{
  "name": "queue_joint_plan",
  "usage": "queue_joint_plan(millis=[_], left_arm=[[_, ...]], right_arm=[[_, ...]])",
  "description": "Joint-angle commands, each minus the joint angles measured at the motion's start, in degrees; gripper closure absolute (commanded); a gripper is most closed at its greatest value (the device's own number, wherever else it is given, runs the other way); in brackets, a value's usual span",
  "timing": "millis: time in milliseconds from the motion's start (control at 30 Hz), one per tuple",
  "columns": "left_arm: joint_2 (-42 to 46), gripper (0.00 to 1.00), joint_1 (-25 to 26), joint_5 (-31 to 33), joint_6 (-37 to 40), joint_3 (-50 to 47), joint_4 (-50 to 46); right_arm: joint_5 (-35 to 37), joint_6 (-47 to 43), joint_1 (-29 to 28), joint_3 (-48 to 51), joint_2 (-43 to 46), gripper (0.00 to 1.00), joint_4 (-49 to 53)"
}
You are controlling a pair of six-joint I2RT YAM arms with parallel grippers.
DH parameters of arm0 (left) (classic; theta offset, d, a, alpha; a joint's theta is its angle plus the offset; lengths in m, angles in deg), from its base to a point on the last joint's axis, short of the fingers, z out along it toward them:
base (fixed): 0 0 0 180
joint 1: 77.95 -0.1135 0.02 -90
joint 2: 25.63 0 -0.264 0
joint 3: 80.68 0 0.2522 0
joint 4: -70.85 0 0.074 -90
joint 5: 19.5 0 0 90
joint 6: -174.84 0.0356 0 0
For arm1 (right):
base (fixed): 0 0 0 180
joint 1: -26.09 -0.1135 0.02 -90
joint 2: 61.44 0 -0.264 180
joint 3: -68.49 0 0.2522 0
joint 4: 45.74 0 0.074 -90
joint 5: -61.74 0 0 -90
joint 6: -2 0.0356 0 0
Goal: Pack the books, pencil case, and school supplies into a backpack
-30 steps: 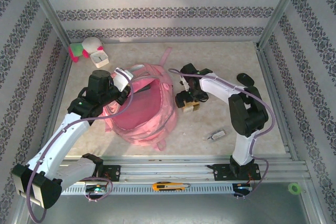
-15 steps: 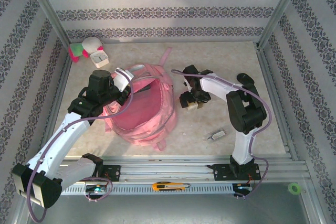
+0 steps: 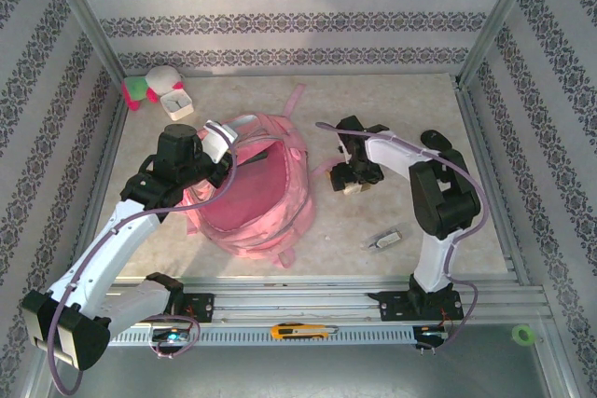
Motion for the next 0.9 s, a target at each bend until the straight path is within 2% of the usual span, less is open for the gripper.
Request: queue_joint_plan(millis=[0, 200, 333, 500, 633, 867], left_arm=[[0.8, 0.99, -1.1, -2.2, -2.8, 2.6, 2.7], [0.6, 0.99, -1.1, -5.6, -5.3, 3.1, 4.3], [0.0, 0.99, -1.1, -8.4, -8.3, 3.4, 6.3], [-0.4, 0.99, -1.1, -11.0, -11.2, 4.0, 8.7], [-0.9, 0.99, -1.1, -11.3, -11.3, 5.6, 8.7], [-1.3, 0.99, -1.1, -10.9, -11.4, 8.4, 8.6]], right_arm=[[0.7, 0.9, -0.4, 0.4, 9.5, 0.16, 2.3], [-1.4, 5.3, -6.8, -0.1, 24.2, 0.16, 4.6], [-5.9, 13.4, -12.4, -0.4, 28.5, 0.17, 2.2], [-8.3, 23.5, -20.6, -0.3, 26.4, 0.17, -4.5], [-9.3, 27.5, -25.2, -1.5, 22.6, 0.17, -10.5], [-14.9, 30.8, -28.3, -1.2, 16.8, 0.17, -21.9]])
